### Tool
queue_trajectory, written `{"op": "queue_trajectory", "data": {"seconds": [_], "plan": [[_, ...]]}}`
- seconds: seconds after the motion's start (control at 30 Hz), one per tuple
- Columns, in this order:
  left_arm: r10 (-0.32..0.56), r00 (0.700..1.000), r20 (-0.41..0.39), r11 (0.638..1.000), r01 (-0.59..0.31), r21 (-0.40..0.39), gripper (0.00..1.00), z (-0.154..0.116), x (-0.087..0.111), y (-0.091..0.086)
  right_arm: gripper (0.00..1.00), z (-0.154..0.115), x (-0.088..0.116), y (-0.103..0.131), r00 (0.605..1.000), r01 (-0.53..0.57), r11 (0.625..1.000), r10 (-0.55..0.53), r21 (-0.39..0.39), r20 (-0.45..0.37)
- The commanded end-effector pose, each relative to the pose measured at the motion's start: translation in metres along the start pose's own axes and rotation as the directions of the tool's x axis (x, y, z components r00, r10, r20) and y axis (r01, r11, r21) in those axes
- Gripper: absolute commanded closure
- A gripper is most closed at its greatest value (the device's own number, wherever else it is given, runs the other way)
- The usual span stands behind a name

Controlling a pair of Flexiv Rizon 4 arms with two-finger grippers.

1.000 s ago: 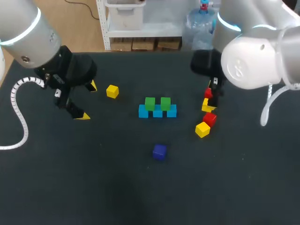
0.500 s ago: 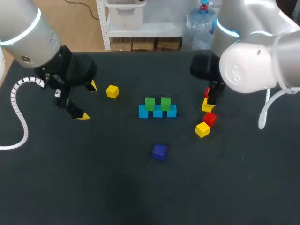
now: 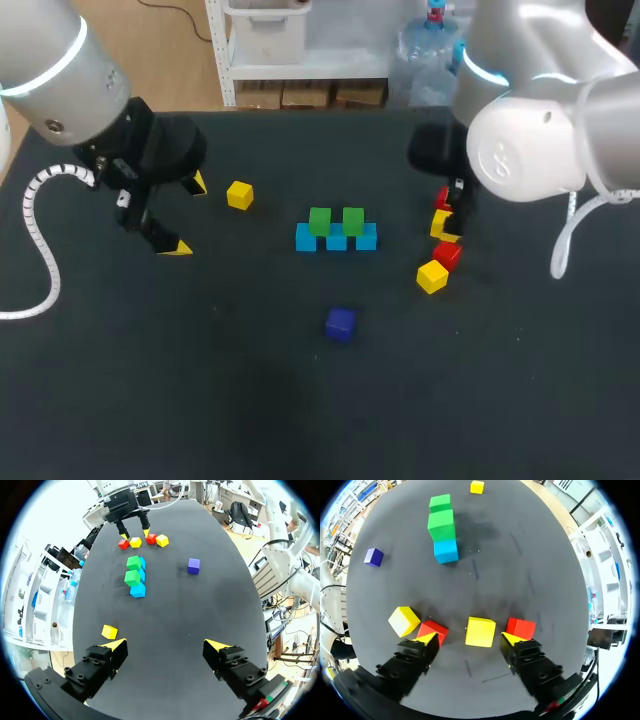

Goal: Place the blue cubes, place green cubes on the blue cubes, place the yellow cubes on the green cubes, then place the red cubes on the yellow cubes, and place purple cube on the red cubes.

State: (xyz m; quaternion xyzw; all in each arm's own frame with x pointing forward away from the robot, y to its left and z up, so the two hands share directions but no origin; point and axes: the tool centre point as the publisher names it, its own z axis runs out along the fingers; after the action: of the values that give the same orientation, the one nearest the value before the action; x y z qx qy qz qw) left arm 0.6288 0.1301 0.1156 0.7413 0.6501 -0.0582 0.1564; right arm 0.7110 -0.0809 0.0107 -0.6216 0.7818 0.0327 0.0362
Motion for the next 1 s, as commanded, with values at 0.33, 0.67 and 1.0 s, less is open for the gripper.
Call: {"op": "queue_trajectory", "data": {"seconds": [0.33, 0.67, 1.0], "plan": [[0.003, 1.000, 0.003, 1.000, -0.003, 0.000, 0.00, 0.000, 0.001, 0.000, 0.37, 0.009, 0.002, -0.002, 1.000, -0.008, 1.000, 0.008, -0.009, 0.003], [0.003, 1.000, 0.003, 1.000, -0.003, 0.000, 0.00, 0.000, 0.001, 0.000, 0.38, 0.012, 0.005, -0.002, 1.000, -0.009, 1.000, 0.009, -0.017, -0.005], [0.003, 1.000, 0.003, 1.000, -0.003, 0.000, 0.00, 0.000, 0.001, 0.000, 0.38, 0.013, 0.008, -0.005, 1.000, -0.016, 1.000, 0.015, -0.014, -0.011]]}}
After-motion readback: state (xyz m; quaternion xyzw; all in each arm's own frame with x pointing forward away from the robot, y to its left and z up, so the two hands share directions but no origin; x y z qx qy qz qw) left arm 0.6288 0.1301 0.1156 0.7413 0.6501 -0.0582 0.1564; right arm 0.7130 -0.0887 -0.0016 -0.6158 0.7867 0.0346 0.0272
